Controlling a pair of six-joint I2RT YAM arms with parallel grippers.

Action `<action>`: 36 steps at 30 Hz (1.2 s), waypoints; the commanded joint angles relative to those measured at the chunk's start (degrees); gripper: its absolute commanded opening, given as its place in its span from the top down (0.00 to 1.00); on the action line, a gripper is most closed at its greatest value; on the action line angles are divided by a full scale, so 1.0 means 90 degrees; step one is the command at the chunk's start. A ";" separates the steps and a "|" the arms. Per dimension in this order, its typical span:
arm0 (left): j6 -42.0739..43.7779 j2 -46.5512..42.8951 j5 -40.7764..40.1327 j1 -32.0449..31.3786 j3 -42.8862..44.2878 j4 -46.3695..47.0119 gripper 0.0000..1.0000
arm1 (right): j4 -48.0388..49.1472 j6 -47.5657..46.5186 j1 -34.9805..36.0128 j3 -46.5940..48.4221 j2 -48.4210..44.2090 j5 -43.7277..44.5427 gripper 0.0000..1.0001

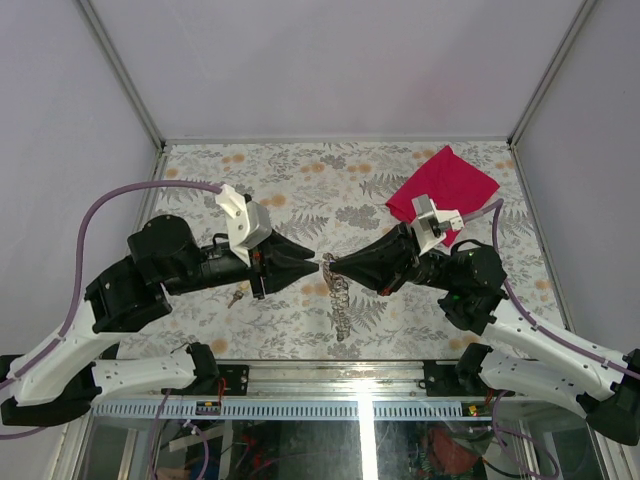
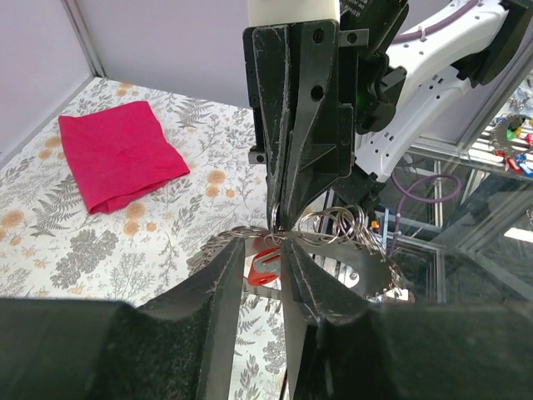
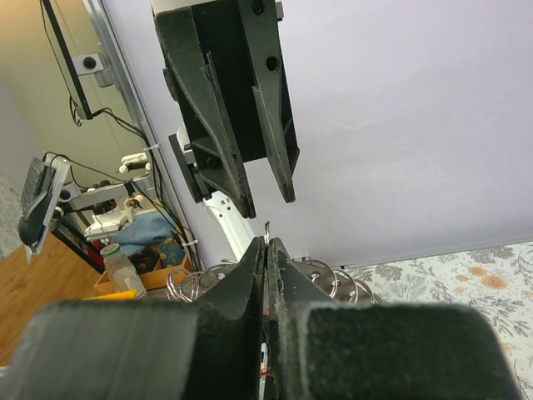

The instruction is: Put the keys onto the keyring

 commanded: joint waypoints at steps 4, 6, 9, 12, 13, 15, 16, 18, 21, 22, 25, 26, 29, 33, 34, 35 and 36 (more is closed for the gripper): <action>-0.0338 -0.0086 0.0213 -0.0031 -0.0414 0.1167 0.73 | 0.0982 -0.0075 0.0017 0.0075 -0.0161 0.0213 1.00; -0.0340 -0.0041 0.0253 -0.0029 -0.0412 0.1168 0.71 | 0.0983 -0.0087 0.0009 0.0064 -0.0168 0.0224 1.00; -0.0348 0.0012 0.0303 -0.0029 -0.0415 0.1163 0.71 | 0.0945 -0.0104 0.0014 0.0093 -0.0181 0.0229 1.00; -0.0357 0.0053 0.0369 -0.0033 -0.0390 0.1191 0.71 | 0.0900 -0.0132 0.0011 0.0089 -0.0194 0.0223 1.00; -0.0357 0.0069 0.0384 -0.0027 -0.0372 0.1201 0.74 | 0.0900 -0.0132 0.0016 0.0085 -0.0194 0.0224 1.00; -0.0348 0.0090 0.0400 -0.0026 -0.0359 0.1202 0.79 | 0.0902 -0.0135 0.0017 0.0079 -0.0184 0.0224 1.00; -0.0346 0.0094 0.0388 -0.0029 -0.0362 0.1202 0.81 | 0.0896 -0.0132 0.0015 0.0086 -0.0184 0.0216 1.00; -0.0349 0.0094 0.0383 -0.0025 -0.0357 0.1202 0.83 | 0.0868 -0.0141 0.0009 0.0093 -0.0189 0.0200 1.00; -0.0341 0.0122 0.0394 -0.0032 -0.0367 0.1202 0.83 | 0.0860 -0.0163 0.0014 0.0088 -0.0189 0.0205 1.00; -0.0345 0.0129 0.0402 -0.0025 -0.0366 0.1194 0.84 | 0.0868 -0.0162 0.0017 0.0085 -0.0192 0.0205 1.00; -0.0348 0.0162 0.0449 -0.0031 -0.0353 0.1169 0.93 | 0.0880 -0.0164 0.0017 0.0084 -0.0203 0.0207 1.00; -0.0352 0.0178 0.0489 -0.0026 -0.0343 0.1162 0.97 | 0.0880 -0.0159 0.0016 0.0084 -0.0204 0.0205 1.00; -0.0384 0.0219 0.0598 -0.0031 -0.0295 0.1144 1.00 | 0.0850 -0.0204 0.0012 0.0065 -0.0204 0.0195 1.00; -0.0380 0.0366 0.0531 -0.0030 -0.0042 0.0826 1.00 | 0.0518 -0.0480 0.0009 0.0077 -0.0316 0.0163 1.00; -0.0359 0.0405 0.0526 -0.0031 0.0053 0.0677 1.00 | 0.0304 -0.0620 0.0013 0.0111 -0.0378 0.0164 0.99; -0.0322 0.0451 0.0528 -0.0029 0.0143 0.0542 1.00 | 0.0055 -0.0765 0.0011 0.0139 -0.0443 0.0173 0.96; -0.0283 0.0501 0.0521 -0.0033 0.0232 0.0409 1.00 | -0.0216 -0.0909 0.0015 0.0178 -0.0512 0.0184 0.93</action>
